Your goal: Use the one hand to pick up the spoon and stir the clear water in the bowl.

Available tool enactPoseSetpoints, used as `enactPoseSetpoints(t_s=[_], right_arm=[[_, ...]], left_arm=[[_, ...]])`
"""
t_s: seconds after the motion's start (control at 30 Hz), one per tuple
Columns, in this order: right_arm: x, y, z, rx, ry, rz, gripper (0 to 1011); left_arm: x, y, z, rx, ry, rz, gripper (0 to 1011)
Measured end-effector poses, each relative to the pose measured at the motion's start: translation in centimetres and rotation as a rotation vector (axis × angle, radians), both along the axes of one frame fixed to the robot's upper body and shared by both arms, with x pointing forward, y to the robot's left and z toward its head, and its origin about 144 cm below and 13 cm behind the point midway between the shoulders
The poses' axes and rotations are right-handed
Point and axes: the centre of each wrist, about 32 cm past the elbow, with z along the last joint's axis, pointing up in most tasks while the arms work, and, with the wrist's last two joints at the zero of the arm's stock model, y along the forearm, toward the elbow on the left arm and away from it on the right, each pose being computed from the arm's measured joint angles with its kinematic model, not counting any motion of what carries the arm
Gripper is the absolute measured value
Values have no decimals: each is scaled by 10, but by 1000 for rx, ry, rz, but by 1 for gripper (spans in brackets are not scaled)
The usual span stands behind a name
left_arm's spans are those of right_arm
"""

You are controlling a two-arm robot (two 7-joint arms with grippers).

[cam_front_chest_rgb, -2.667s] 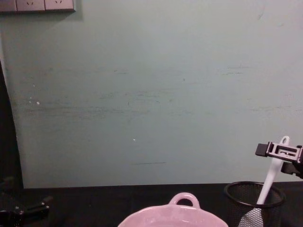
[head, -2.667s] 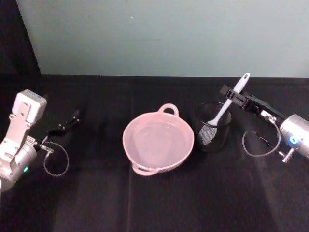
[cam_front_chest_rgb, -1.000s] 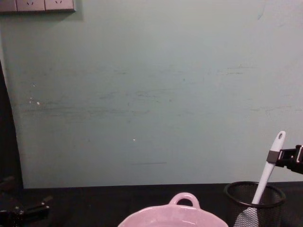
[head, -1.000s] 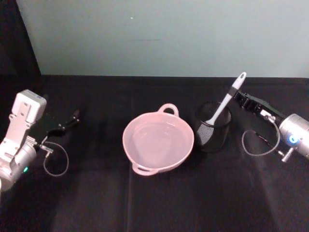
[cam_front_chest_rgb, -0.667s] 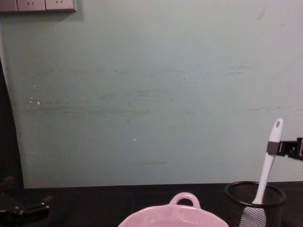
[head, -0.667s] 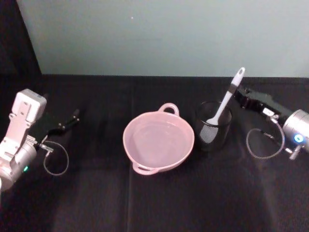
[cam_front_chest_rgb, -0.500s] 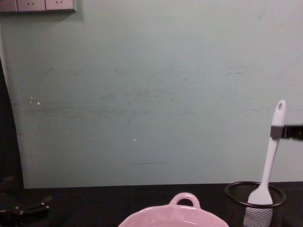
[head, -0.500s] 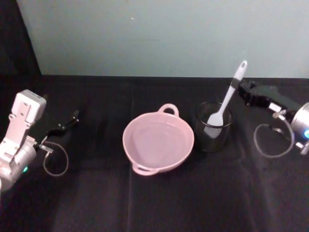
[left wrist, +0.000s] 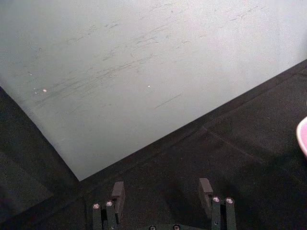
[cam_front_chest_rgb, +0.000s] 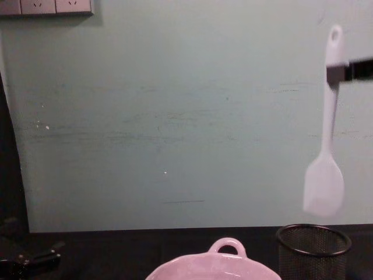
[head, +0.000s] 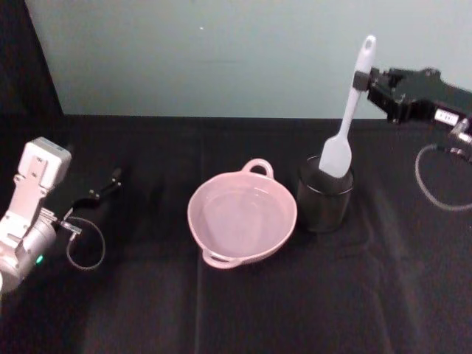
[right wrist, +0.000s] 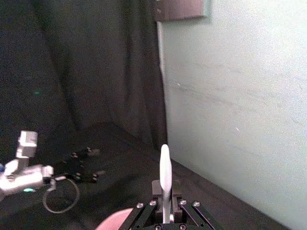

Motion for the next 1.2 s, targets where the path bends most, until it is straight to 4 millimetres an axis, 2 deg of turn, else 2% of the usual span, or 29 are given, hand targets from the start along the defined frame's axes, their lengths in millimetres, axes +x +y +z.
enactPoseSetpoints(t_s=[0.03, 0.2, 0.4, 0.53, 0.63, 0.7, 0.8, 0.83, 0.9, 0.93, 1.03, 1.2], right_arm=[[0, 2, 10, -4, -9, 20, 110], [2, 14, 30, -22, -26, 86, 110], [5, 37, 36, -42, -28, 167, 110], [11, 54, 25, -49, -9, 216, 110], [18, 66, 9, -46, 3, 241, 110], [24, 72, -9, -43, 2, 247, 110], [31, 76, -31, -40, 2, 236, 110], [31, 76, -31, -40, 2, 236, 110], [38, 78, -53, -30, 6, 227, 110], [38, 78, -53, -30, 6, 227, 110], [44, 80, -75, -15, 10, 230, 110], [44, 87, -91, -16, 3, 264, 110]], left_arm=[[0, 0, 0, 0, 0, 0, 1011], [0, 0, 0, 0, 0, 0, 1011], [0, 0, 0, 0, 0, 0, 1011], [0, 0, 0, 0, 0, 0, 1011], [0, 0, 0, 0, 0, 0, 1011], [0, 0, 0, 0, 0, 0, 1011], [0, 0, 0, 0, 0, 0, 1011], [0, 0, 0, 0, 0, 0, 1011], [0, 0, 0, 0, 0, 0, 1011], [0, 0, 0, 0, 0, 0, 1011], [0, 0, 0, 0, 0, 0, 1011], [0, 0, 0, 0, 0, 0, 1011]])
